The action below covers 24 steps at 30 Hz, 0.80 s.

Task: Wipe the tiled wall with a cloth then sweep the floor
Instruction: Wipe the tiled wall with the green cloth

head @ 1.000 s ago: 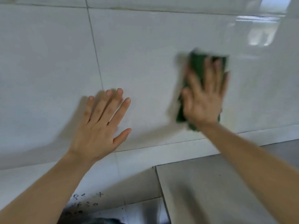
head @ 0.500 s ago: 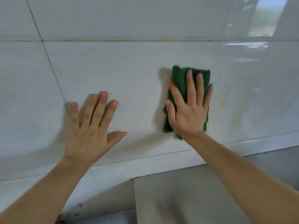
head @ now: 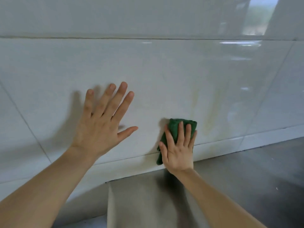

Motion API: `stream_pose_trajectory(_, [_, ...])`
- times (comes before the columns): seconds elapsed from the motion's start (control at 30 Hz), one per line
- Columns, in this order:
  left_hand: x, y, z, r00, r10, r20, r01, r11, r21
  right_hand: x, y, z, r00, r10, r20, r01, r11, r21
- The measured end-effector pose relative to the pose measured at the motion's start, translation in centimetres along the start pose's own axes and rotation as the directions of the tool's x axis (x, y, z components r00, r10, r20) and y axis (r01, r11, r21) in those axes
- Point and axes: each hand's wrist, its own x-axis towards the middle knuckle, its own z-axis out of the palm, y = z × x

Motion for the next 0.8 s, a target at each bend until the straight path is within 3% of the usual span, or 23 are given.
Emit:
stream_pose_trajectory(0.07, [0.7, 1.2, -0.2, 1.0, -0.016, 0.024, 0.017, 0.999, -0.035, 2.0, 1.2, -1.1, 0.999, -0.046, -0.015, 0.047, 0.999, 0.021])
stream_pose_trajectory(0.13, [1.6, 2.1, 0.0, 0.999, -0.028, 0.03, 0.029, 0.999, -0.046, 7.6, 2.8, -3.6, 0.984, -0.028, -0.175, 0.035, 0.999, 0.037])
stream_pose_trajectory(0.23, [2.1, 3.0, 0.7, 0.998, -0.056, -0.006, 0.056, 0.998, -0.026, 17.1, 4.2, -7.7, 0.885, 0.114, -0.452, -0.077, 0.992, 0.101])
stream_pose_trajectory(0.3, [1.7, 3.7, 1.3, 0.998, -0.047, -0.046, 0.045, 0.998, -0.044, 19.8, 4.1, -8.7, 0.835, 0.204, -0.511, -0.158, 0.978, 0.132])
stream_pose_trajectory(0.37, [1.1, 3.9, 1.9, 0.997, -0.017, -0.07, 0.011, 0.996, -0.087, 17.4, 3.9, -6.9, 0.819, 0.28, -0.501, -0.23, 0.96, 0.161])
stream_pose_trajectory(0.43, [-0.1, 3.7, 2.4, 0.997, 0.002, -0.073, -0.008, 0.996, -0.091, 11.1, 3.4, -3.4, 0.861, 0.302, -0.408, -0.248, 0.952, 0.179])
stream_pose_trajectory(0.53, [-2.3, 3.9, 2.9, 0.999, 0.019, -0.037, -0.019, 1.0, -0.018, 0.9, 2.4, 1.9, 0.953, 0.219, -0.21, -0.188, 0.969, 0.158])
stream_pose_trajectory(0.6, [-3.0, 4.0, 3.0, 0.999, 0.032, -0.008, -0.032, 0.999, 0.021, -2.8, 2.0, 3.5, 0.973, 0.195, -0.124, -0.182, 0.977, 0.111])
stream_pose_trajectory(0.73, [-3.7, 3.7, 2.6, 0.999, 0.043, 0.004, -0.043, 0.999, -0.019, -1.7, 2.5, 2.3, 0.987, 0.123, -0.107, -0.113, 0.989, 0.098])
stream_pose_trajectory(0.8, [-4.3, 3.1, 2.4, 0.999, 0.034, 0.01, -0.034, 0.999, -0.015, 2.8, 3.0, 0.4, 0.967, 0.135, -0.214, -0.115, 0.988, 0.103])
